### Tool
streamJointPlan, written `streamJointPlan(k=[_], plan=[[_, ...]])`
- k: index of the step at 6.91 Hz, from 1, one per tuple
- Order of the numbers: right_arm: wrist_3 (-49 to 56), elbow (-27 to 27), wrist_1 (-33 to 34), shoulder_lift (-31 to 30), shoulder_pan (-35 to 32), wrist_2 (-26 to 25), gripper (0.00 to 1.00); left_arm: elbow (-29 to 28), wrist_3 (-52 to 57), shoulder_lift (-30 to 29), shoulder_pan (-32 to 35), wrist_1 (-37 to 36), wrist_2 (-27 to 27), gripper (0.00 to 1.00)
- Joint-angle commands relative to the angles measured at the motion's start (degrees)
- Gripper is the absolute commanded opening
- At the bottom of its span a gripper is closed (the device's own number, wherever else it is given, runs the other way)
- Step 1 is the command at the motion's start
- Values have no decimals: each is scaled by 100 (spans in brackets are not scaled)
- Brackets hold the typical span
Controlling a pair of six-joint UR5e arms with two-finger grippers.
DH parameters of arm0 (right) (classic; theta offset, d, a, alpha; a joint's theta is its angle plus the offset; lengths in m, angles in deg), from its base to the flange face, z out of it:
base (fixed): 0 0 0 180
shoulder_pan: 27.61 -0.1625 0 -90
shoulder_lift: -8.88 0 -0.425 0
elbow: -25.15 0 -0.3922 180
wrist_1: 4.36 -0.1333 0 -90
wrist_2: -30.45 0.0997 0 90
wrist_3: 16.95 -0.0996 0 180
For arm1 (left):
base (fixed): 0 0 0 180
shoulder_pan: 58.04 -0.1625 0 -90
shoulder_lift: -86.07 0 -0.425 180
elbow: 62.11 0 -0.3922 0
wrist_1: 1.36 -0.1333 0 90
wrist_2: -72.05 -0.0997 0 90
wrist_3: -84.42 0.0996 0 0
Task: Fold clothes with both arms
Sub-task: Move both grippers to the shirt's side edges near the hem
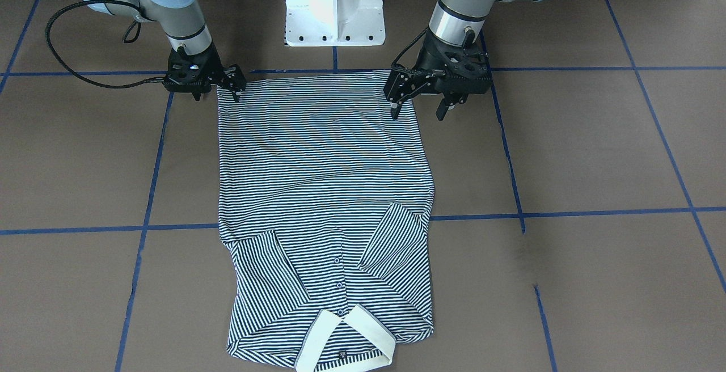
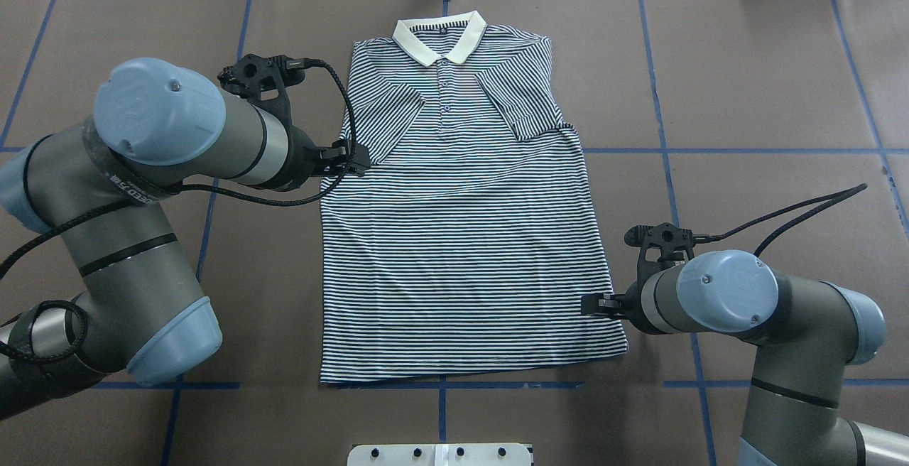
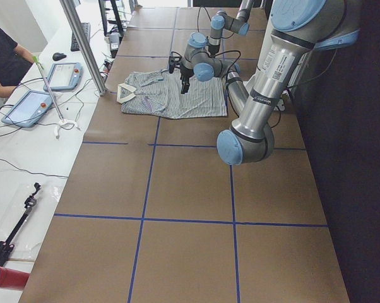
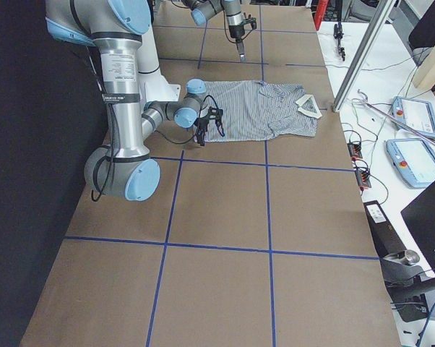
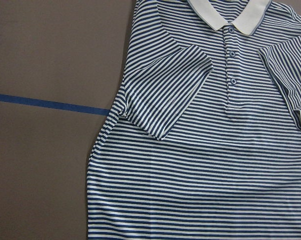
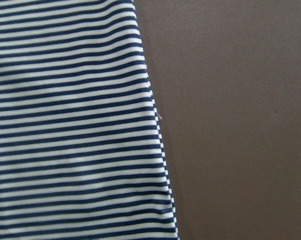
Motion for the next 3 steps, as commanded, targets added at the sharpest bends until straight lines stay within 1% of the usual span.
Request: streamJointPlan(k=[1, 2, 3], plan=[[-19, 4, 19, -3, 138, 25, 99, 31, 0, 6, 0, -9, 0, 100], [-62, 4, 19, -3, 191, 68, 98, 31, 0, -12, 0, -9, 0, 100], [-80, 13, 19, -12, 209, 69, 87, 31, 0, -12, 0, -9, 0, 100]])
